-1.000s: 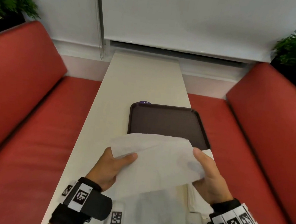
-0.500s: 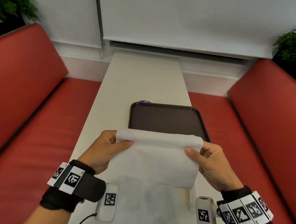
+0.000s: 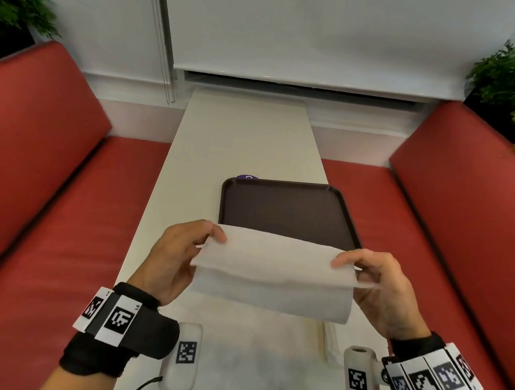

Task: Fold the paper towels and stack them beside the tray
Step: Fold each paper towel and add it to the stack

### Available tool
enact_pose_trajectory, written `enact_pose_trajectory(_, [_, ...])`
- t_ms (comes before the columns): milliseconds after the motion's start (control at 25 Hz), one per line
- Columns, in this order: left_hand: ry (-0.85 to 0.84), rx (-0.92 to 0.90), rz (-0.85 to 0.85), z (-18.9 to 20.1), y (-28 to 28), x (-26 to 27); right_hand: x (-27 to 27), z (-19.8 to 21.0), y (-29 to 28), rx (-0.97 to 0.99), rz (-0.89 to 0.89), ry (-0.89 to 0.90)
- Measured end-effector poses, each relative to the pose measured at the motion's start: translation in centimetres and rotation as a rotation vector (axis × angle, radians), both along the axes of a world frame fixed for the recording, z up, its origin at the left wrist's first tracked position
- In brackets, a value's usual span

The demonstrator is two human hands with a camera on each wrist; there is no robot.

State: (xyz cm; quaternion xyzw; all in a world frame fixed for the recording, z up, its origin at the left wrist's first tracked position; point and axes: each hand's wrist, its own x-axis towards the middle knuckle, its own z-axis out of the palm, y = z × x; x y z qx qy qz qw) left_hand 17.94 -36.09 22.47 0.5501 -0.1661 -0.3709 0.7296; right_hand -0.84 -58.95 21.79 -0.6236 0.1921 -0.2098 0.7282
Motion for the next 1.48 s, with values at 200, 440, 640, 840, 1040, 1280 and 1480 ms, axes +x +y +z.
enact_pose_trajectory(200, [-0.204,0.181,-0.077,-2.3,-2.0,-1.0,-2.4,-3.2,-0.1,-0.133,-0.108,0.086])
enact_pose_trajectory(440, [-0.647,0.463,-0.166,-9.4,-12.1,-2.6,-8.4,-10.0,0.1,-0.194,-0.490,0.471])
enact_pose_trajectory(640, [-0.936,0.568,-0.482,-14.2,-21.3,-4.3,-10.3,-13.9,-1.1,-0.209,-0.590,0.706])
enact_pose_trajectory(840, [-1.044,0.628,-0.602,-17.0,-27.2,-4.4,-9.8,-16.4,-4.3,-0.229,-0.578,0.772])
enact_pose_trajectory(1040, [-1.163,0.915,-0.766,-18.9,-29.3,-4.8,-9.4,-18.1,-5.6,-0.217,-0.449,0.865])
enact_pose_trajectory(1280, [-1.145,0.989,-0.798,-19.2,-29.7,-5.0,-9.4,-18.0,-5.8,-0.195,-0.403,0.907])
enact_pose_trajectory(1480, [-1.001,0.835,-0.554,-16.5,-24.0,-4.7,-9.6,-14.9,-4.6,-0.442,-0.437,0.878])
